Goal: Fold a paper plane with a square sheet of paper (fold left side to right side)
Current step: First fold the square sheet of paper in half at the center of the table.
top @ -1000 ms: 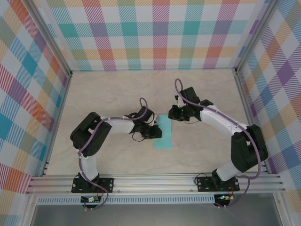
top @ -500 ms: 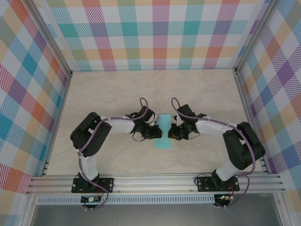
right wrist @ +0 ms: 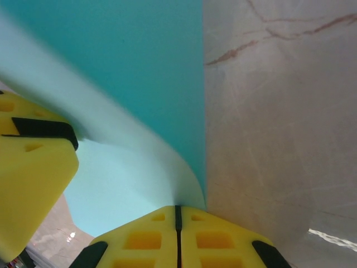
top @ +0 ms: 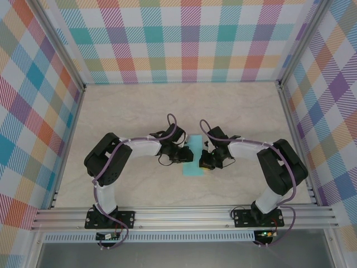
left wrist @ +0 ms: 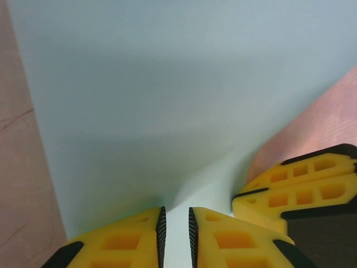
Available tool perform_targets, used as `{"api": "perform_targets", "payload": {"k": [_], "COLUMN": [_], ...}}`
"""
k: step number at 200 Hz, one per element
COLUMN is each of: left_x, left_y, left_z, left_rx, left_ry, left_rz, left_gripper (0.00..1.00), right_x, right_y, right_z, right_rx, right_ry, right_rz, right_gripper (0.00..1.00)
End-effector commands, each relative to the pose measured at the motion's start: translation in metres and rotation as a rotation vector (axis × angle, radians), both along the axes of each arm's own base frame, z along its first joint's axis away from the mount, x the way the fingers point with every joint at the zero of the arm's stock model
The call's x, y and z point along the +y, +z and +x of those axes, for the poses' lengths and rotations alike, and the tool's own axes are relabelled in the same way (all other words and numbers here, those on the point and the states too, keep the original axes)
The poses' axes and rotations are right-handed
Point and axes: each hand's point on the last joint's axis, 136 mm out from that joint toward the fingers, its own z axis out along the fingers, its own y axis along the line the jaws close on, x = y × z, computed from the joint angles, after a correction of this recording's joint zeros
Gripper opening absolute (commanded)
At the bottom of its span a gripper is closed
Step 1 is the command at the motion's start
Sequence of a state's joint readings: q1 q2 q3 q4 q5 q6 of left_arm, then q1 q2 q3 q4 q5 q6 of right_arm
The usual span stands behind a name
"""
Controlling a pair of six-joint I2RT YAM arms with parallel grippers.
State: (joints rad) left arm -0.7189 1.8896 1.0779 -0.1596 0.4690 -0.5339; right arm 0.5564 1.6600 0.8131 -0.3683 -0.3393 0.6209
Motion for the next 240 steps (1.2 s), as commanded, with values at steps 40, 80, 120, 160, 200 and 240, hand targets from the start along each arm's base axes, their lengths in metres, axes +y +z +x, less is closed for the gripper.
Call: {"api": "perform_targets", "payload": {"k": [40,80,120,160,200,240], "left_x": [-0.006,0.002,0.01,0.021,0.031,0.038], "left_y": [0.001,-0.011,-0.013,-0.012,-0.018,-0.016], "left_z": [0.012,0.018,0.026,0.043,0.059,0.078], "left_rx": [-0.012,-0.002,-0.001,-0.01,0.0,-0.008], "left_ry": [-0.006,0.024,0.055,0.102,0.14,0.179], "left_rz": [0.015,0.037,0.037,0.033,0.032,0.023], "left_gripper": [0.2,0.19,0.19,0.19,0.19,0.19], "right_x": [-0.039,-0.045,-0.053,-0.055,-0.056,-0.057], "right_y": [-0.036,-0.038,-0.04,-0.042,-0.043,-0.043], "right_z": [-0.026,-0.027,-0.029,-0.031,-0.032,-0.032], "right_rx": [0.099,0.101,0.108,0.11,0.112,0.112], "right_ry": [0.015,0.024,0.036,0.043,0.042,0.048], "right_rz": [-0.223,-0.261,-0.305,-0.318,-0.317,-0.323], "right_gripper": [0.07,0.07,0.07,0.07,0.07,0.07]}}
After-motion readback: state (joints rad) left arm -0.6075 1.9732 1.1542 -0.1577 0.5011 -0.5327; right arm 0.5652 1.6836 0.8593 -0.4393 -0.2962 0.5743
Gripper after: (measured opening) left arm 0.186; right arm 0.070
